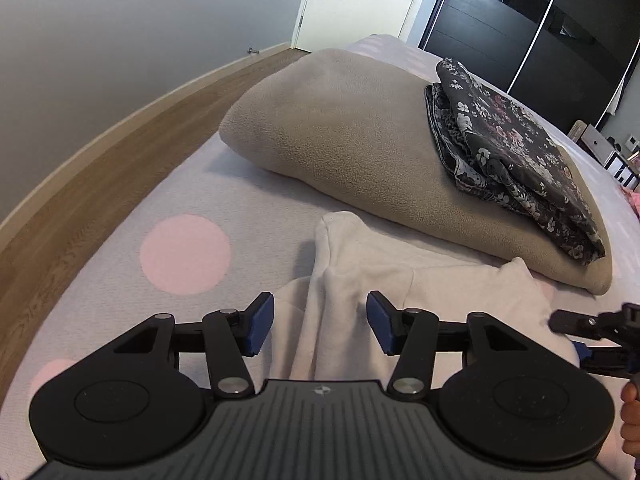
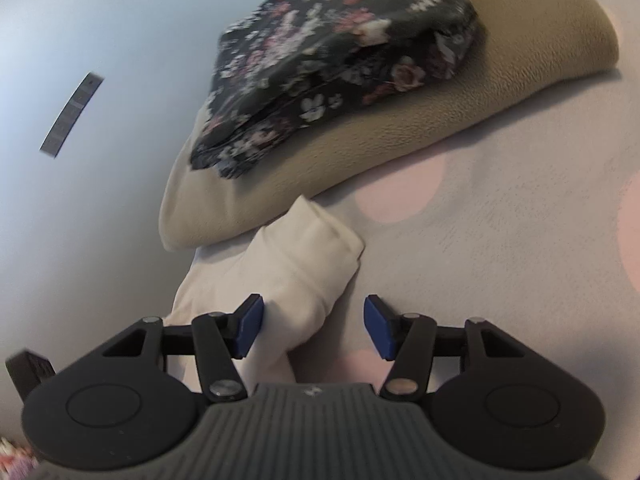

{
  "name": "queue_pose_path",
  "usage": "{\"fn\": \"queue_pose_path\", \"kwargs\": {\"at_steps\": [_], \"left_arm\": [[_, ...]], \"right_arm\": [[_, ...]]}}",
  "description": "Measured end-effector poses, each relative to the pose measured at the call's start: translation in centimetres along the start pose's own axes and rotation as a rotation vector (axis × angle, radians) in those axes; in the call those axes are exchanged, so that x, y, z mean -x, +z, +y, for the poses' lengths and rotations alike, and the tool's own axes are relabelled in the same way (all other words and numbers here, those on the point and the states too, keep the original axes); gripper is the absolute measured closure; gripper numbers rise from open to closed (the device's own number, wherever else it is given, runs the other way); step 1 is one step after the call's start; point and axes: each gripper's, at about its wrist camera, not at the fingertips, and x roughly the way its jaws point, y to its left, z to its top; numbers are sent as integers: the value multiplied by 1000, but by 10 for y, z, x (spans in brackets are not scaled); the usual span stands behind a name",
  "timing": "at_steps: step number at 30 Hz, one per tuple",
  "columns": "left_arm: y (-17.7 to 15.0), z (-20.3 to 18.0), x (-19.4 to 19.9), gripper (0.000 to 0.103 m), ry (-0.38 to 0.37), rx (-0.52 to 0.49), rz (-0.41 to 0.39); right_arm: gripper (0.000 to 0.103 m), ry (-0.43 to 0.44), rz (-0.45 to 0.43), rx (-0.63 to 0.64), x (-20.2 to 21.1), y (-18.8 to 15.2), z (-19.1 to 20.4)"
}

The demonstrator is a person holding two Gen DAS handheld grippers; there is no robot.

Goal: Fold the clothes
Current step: 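Lift the folded cream top with both tools and carry it toward the beige fleece, then lower the cream top onto the bed beside the fleece and open both tools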

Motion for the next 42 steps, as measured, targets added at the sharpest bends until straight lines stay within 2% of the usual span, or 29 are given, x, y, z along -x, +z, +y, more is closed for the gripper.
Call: {"fn": "queue_pose_path", "kwargs": {"at_steps": [3,5,7,10,12,13,15,19,24,26,29,31,33,34,37,39,40,42], "left_arm": [[0,-3,-8,58,0,-13,10],[-1,-5,-13,76,-5,-21,16],[-3,-9,-17,86,-3,-37,13],[-6,-15,-12,90,0,-87,-26],[-5,-16,-6,91,-16,-103,-62],[-4,-16,-4,91,-17,-114,-76],[-3,-17,-9,91,9,-137,-57],[-7,-19,-26,91,52,-149,-22],[-8,-21,-37,89,91,-151,21],[-6,-23,-32,84,104,-156,23],[-4,-27,-19,73,125,-169,14],[-6,-28,-5,67,142,-178,0],[-9,-30,12,65,142,-183,-16],[-11,-31,22,65,141,-186,-24],[-24,-40,53,87,120,-215,-47],[-35,-50,68,89,109,-235,-43],[-41,-54,74,94,103,-246,-38],[-55,-64,82,95,94,-272,-21]], "right_arm": [[51,23,17,-65,-13,11,-5],[60,23,33,-77,-21,17,-5],[68,23,41,-70,-26,22,-5],[77,38,20,42,-21,28,6],[79,35,-20,206,-12,29,23],[79,32,-41,306,-9,29,33],[80,-45,-63,529,-11,22,50],[80,-145,-53,704,-31,13,53],[80,-181,-30,724,-44,13,47],[76,-187,-19,707,-46,16,48],[65,-184,-20,676,-35,16,49],[64,-174,-48,687,-10,8,52],[64,-185,-78,702,6,3,55],[64,-190,-84,710,14,-2,57],[64,-158,-77,757,33,-24,67],[64,-119,-64,806,44,-45,74],[64,-101,-56,834,49,-58,78],[65,-66,-31,879,53,-77,85]]}}
